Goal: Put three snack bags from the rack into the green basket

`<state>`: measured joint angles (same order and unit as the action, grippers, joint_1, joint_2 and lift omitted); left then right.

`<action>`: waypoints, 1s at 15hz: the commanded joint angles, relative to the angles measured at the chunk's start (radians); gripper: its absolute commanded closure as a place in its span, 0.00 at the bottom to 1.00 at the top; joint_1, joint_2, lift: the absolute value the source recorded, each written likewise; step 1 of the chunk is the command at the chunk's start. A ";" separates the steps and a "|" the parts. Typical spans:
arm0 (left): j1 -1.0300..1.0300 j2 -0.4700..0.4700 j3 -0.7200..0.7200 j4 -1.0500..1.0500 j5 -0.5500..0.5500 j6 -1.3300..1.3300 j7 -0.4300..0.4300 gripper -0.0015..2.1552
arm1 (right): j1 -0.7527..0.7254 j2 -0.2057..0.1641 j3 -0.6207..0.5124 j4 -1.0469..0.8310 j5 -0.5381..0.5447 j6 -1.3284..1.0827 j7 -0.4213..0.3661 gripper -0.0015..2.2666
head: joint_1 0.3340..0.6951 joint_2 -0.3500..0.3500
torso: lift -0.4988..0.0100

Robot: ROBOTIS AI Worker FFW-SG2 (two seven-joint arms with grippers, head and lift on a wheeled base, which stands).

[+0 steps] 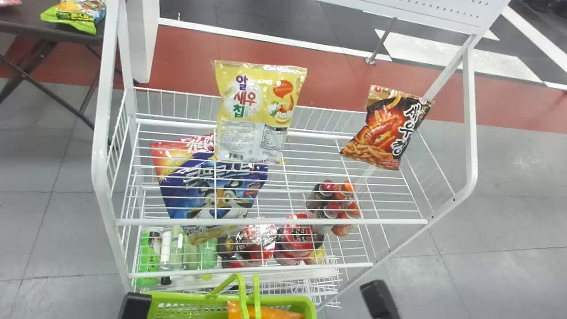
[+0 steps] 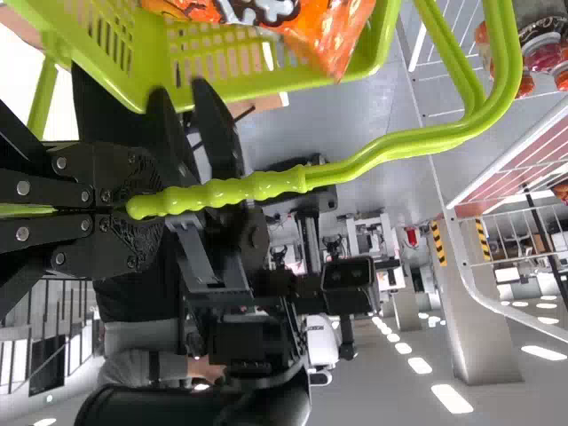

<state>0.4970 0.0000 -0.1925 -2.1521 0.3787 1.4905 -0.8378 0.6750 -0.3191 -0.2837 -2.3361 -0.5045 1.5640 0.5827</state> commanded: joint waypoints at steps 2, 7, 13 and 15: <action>0.000 -0.003 -0.001 0.000 0.000 0.000 -0.001 0.68 | 0.001 0.017 -0.132 -0.046 -0.005 0.006 -0.014 0.03 | 1.00 0.00 | 0.98; 0.002 -0.003 -0.008 0.001 0.000 0.000 -0.003 0.68 | -0.103 0.071 -0.229 0.069 -0.003 -0.433 -0.041 0.03 | 1.00 0.00 | 0.98; 0.006 -0.003 -0.030 0.008 -0.001 -0.006 0.009 0.68 | -0.315 0.090 -0.160 0.353 0.075 -1.141 -0.152 0.03 | 1.00 0.00 | 0.98; 0.009 -0.003 -0.028 0.005 -0.003 -0.006 0.009 0.68 | -0.396 0.044 -0.078 0.488 0.152 -1.328 -0.264 0.03 | 1.00 0.00 | 0.98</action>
<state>0.5038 0.0000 -0.2217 -2.1455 0.3768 1.4841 -0.8284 0.3356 -0.2439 -0.4166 -1.9410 -0.4035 0.3664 0.3557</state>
